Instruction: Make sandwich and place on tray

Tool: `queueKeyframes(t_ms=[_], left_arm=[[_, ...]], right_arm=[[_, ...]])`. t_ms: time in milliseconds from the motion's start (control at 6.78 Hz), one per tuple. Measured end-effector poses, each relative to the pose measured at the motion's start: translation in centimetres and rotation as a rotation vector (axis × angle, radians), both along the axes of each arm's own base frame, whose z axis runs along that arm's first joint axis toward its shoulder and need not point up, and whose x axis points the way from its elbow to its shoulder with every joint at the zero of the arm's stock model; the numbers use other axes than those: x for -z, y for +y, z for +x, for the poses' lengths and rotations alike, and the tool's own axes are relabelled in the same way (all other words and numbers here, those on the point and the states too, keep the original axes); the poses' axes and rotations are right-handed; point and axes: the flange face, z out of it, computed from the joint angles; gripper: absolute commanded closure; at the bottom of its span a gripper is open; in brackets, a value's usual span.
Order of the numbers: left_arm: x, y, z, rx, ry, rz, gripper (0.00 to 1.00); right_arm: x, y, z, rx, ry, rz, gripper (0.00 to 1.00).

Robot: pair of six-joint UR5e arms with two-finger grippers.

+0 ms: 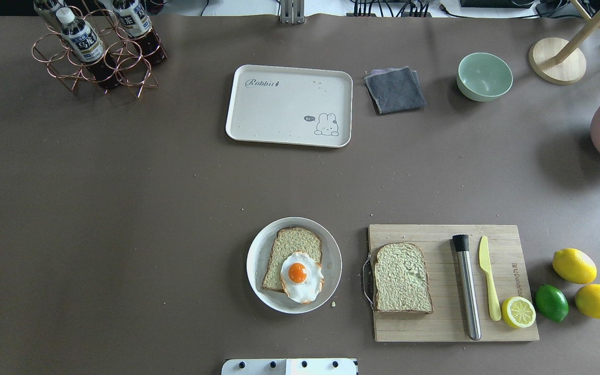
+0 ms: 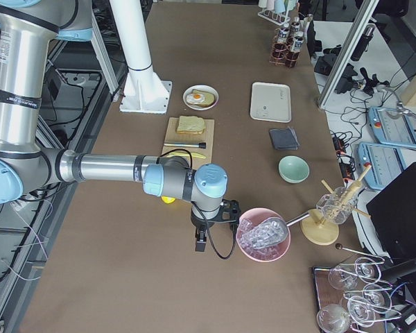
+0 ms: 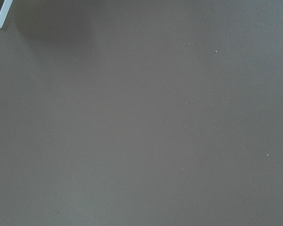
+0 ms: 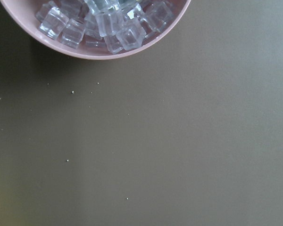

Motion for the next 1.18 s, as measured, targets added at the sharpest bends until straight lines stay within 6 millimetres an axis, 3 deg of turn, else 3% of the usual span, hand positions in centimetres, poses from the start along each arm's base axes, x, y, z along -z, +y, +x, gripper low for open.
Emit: queueKeyframes(t_ms=[1179], left_arm=[[-1.05,0.95,0.05,0.019,0.066,-0.026,0.02]], right_arm=[[0.2,-0.13,-0.13,0.0,-0.009,0.002,0.0]])
